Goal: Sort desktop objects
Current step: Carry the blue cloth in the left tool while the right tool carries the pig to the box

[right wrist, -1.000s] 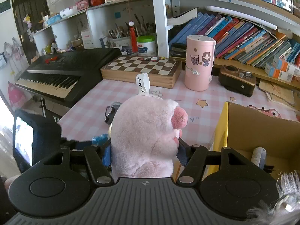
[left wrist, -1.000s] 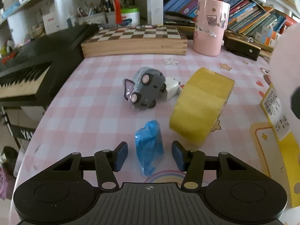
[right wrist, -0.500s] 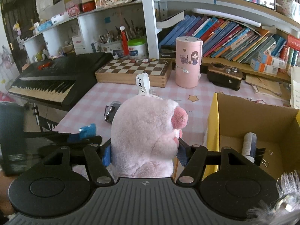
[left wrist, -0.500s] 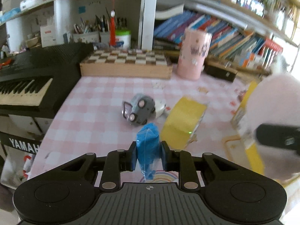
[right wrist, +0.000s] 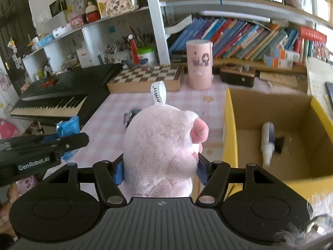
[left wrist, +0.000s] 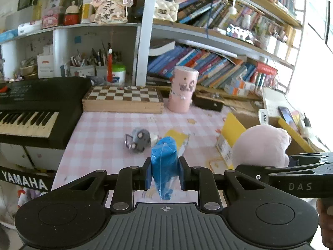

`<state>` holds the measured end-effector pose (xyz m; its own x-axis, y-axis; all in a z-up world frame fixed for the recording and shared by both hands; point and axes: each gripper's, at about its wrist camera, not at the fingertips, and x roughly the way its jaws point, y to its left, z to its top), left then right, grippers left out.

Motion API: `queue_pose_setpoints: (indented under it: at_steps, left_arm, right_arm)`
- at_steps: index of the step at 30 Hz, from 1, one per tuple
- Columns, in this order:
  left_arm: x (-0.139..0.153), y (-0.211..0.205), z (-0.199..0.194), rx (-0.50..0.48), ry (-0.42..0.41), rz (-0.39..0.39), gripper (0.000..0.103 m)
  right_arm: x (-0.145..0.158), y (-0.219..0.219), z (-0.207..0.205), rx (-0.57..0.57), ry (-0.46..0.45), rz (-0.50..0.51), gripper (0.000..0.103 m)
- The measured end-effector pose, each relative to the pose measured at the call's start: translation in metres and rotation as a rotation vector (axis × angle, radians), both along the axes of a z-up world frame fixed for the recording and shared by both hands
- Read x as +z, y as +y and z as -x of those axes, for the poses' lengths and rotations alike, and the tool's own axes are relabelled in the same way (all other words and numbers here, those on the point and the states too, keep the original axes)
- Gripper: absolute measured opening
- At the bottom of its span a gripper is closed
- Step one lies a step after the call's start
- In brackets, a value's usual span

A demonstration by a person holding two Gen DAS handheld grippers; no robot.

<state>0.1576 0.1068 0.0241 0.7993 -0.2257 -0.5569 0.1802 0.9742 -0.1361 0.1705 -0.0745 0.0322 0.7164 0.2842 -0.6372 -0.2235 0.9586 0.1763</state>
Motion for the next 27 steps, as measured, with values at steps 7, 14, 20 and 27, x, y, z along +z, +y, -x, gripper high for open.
queue_pose_setpoints:
  at_steps: [7,14,20,27]
  left_arm:
    - [-0.006,0.007,0.035,-0.049,0.033,-0.003,0.023]
    - [-0.006,0.010,0.066,-0.095,0.037,-0.003,0.023]
    - [-0.012,0.004,0.089,-0.155,0.053,-0.016,0.023]
    - [-0.021,-0.009,0.111,-0.249,0.082,-0.030,0.023]
  right_arm:
    - [-0.005,0.014,0.039,-0.019,0.021,0.004,0.062]
    - [-0.010,0.016,0.076,-0.071,0.038,0.005,0.062]
    - [-0.020,0.020,0.108,-0.089,0.069,-0.003,0.062]
    - [-0.032,0.018,0.144,-0.144,0.105,-0.006,0.062]
